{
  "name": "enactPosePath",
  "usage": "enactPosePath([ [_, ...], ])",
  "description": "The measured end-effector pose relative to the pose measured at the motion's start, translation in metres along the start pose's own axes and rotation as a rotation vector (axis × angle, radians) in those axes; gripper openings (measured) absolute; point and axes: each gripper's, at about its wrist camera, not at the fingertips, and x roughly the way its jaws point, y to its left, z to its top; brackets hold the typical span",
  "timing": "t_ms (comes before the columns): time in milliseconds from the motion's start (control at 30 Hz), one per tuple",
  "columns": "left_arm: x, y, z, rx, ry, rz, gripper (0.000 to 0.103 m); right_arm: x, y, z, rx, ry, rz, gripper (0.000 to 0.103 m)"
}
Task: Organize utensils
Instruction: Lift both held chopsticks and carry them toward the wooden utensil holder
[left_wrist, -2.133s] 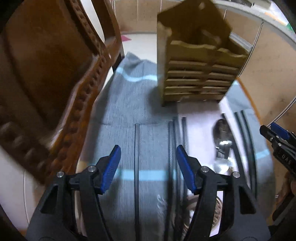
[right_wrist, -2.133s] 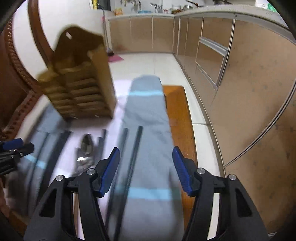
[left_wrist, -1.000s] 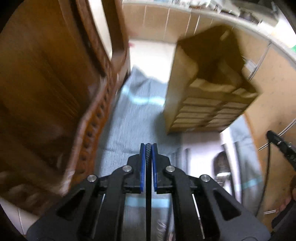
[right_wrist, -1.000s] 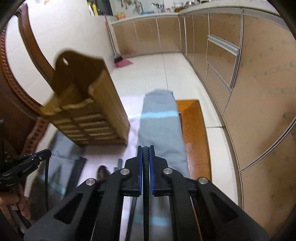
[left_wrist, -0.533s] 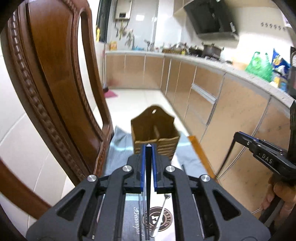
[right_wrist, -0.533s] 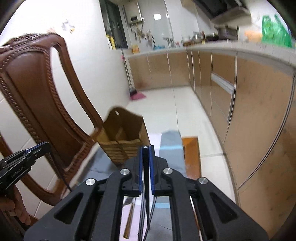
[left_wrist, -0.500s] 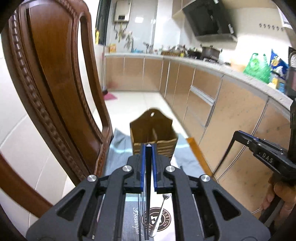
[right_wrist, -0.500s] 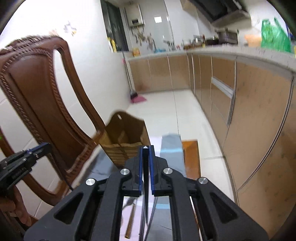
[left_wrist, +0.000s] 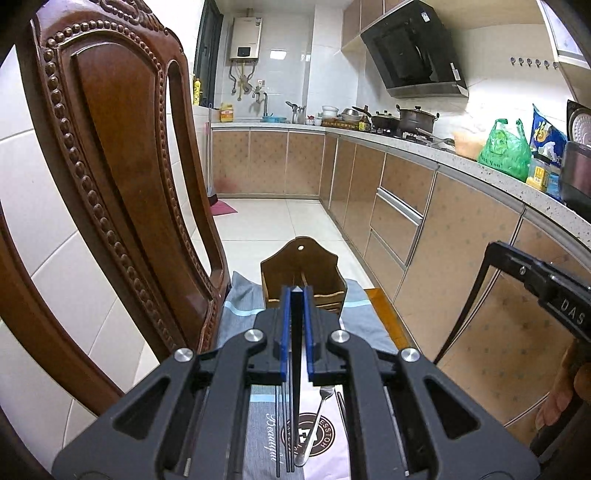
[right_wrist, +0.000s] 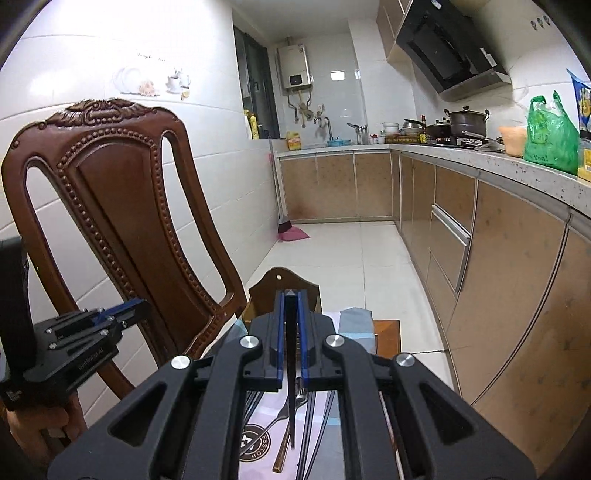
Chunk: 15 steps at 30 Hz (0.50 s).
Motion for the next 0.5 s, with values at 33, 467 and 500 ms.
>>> enactPosePath([
  [33,-0.0013,0.0012,0.0007,-0.003,-0.003,0.001,0.006,0.0010,-0.0001,-0.0004,-0.003,0.006,0.002,0.007],
  [467,-0.0010,0.0045,0.0019,-0.014,-0.006,0.000,0.006,0.0094,0.0052,-0.0080,-0.013,0.022,-0.007,0.007],
  [500,-0.0008,0.0042,0.0023,-0.014,-0.005,0.000,0.006,0.0101,0.0052,-0.0087,-0.014,0.024,-0.008,0.007],
])
